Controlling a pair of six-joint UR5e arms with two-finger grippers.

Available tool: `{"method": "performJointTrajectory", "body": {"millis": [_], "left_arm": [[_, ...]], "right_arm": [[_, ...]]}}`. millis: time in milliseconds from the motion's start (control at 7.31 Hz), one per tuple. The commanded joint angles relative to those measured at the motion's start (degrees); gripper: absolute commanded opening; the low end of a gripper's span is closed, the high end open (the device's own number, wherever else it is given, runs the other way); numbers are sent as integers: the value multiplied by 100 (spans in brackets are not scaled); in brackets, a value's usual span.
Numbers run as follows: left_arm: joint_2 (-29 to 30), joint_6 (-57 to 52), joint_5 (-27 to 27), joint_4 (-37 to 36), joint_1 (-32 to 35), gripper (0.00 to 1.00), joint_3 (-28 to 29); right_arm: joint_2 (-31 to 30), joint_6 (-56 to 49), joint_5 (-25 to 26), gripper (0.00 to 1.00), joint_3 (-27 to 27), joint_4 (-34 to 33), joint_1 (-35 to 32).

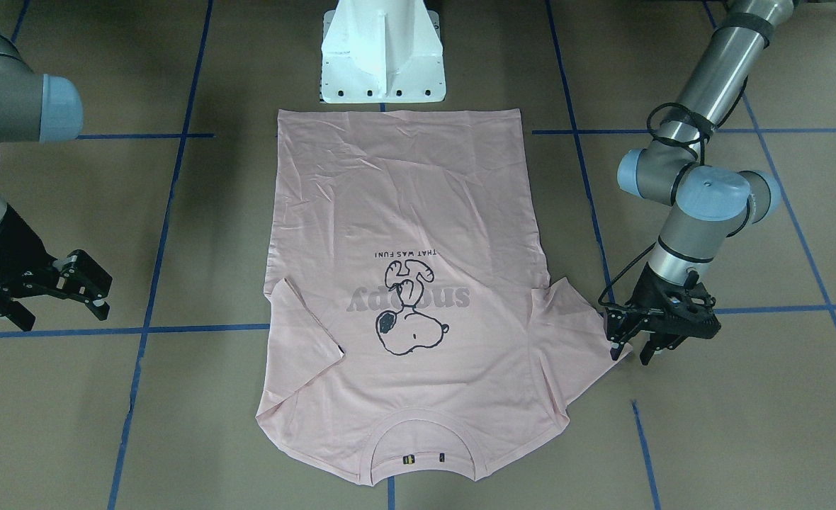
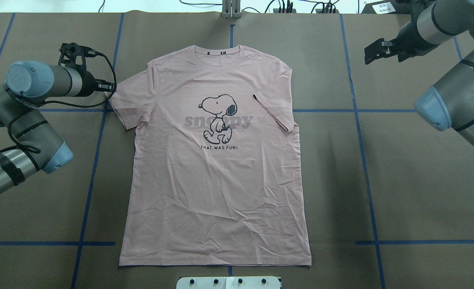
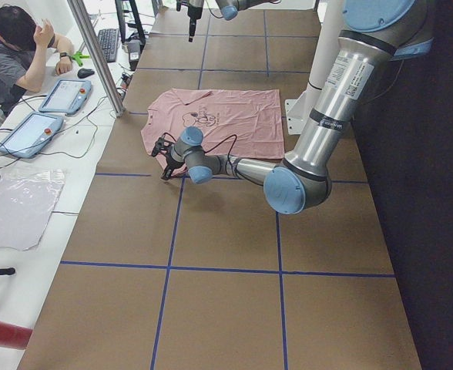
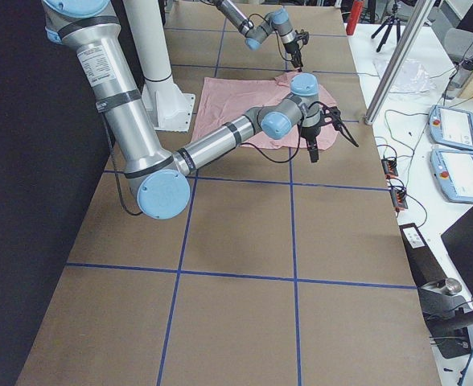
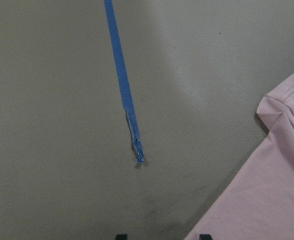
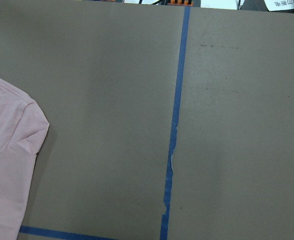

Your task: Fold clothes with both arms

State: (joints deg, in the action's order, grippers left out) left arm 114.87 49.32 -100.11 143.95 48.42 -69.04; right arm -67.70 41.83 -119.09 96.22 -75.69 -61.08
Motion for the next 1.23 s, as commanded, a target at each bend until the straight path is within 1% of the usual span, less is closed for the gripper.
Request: {"method": "performJointTrajectory", "body": {"millis": [0, 274, 547, 684, 821, 957, 1094], "left_arm": [[-52, 16, -9, 1, -8, 30, -65], [-52, 7, -26, 1, -43, 0, -57], [-52, -36, -26, 1, -79, 0, -109], [-78, -72, -52, -77, -79, 0, -388], [-113, -81, -235, -191, -79, 0, -634], [-70, -81, -394, -427, -79, 0, -793], [95, -63, -378, -960, -113, 0, -960]], "right_arm": [[-6, 0, 0, 100, 2, 1, 0], [-6, 0, 0, 100, 2, 1, 0], [3, 0, 9, 100, -7, 1, 9], [3, 0, 9, 100, -7, -7, 9], [3, 0, 9, 100, -7, -7, 9], [11, 0, 9, 100, -16, -8, 9], [11, 0, 9, 100, -16, -8, 9]]}}
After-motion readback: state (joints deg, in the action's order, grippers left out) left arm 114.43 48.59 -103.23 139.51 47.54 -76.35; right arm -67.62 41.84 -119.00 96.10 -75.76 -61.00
